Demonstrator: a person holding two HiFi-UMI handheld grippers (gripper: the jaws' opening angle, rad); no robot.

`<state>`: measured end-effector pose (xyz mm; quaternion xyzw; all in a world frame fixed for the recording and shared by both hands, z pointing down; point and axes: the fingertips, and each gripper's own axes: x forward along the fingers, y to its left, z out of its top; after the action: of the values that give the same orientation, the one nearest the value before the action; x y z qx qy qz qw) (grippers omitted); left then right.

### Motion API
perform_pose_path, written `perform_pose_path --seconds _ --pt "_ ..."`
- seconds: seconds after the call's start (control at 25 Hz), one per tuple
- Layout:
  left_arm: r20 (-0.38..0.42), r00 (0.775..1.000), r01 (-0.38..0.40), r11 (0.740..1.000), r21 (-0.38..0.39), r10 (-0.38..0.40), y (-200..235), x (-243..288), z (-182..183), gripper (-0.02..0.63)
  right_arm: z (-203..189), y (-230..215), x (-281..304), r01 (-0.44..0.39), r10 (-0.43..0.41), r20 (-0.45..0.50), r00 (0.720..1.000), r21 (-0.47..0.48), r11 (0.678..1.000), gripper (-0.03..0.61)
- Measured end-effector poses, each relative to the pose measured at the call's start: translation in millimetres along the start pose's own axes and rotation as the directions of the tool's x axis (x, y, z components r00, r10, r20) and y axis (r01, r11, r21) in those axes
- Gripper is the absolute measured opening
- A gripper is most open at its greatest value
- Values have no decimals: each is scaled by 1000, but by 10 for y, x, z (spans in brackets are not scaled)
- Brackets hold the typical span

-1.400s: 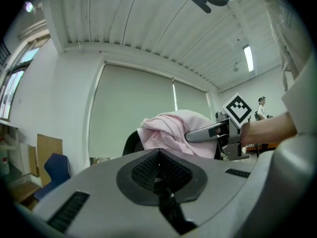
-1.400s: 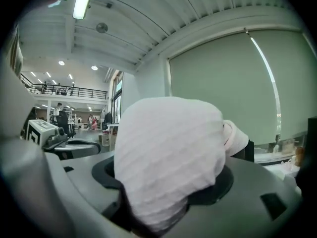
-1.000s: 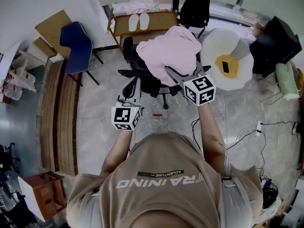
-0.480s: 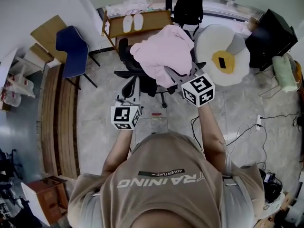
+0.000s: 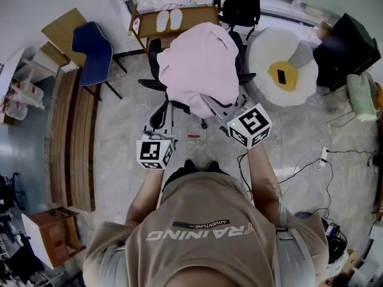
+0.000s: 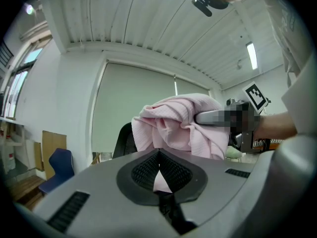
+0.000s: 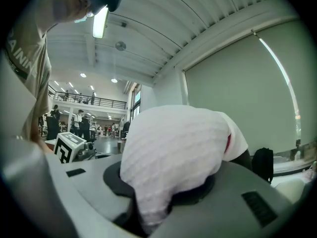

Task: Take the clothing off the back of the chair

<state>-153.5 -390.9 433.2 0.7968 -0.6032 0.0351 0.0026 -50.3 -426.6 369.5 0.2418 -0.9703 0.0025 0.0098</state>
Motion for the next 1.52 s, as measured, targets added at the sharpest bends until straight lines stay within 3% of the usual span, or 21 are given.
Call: perform_pose_path --seconds 0.24,0.44,0.76,0.96,1.24,1.52 --pt "-24 999 -23 1000 7 23 -185 -231 -43 9 13 181 -194 -46 46 19 999 -4 999 155" --pt "12 1000 -16 999 27 16 -182 -353 79 9 78 405 -312 -48 49 39 998 -34 998 155" --pt "28 999 31 999 30 -32 -220 -941 57 9 -57 889 -563 50 -49 15 999 -26 998 155" --pt "18 999 49 999 -11 -49 -149 -1385 -57 9 -106 1305 -745 107 -107 -9 994 -19 994 155" --pt "13 995 100 994 -43 -100 -212 -1910 -211 9 -116 1920 -1013 161 -161 28 987 22 987 156" --pt "-6 988 151 987 -63 -151 -493 -2234 -342 9 -484 2307 -1362 200 -194 -71 979 96 975 156"
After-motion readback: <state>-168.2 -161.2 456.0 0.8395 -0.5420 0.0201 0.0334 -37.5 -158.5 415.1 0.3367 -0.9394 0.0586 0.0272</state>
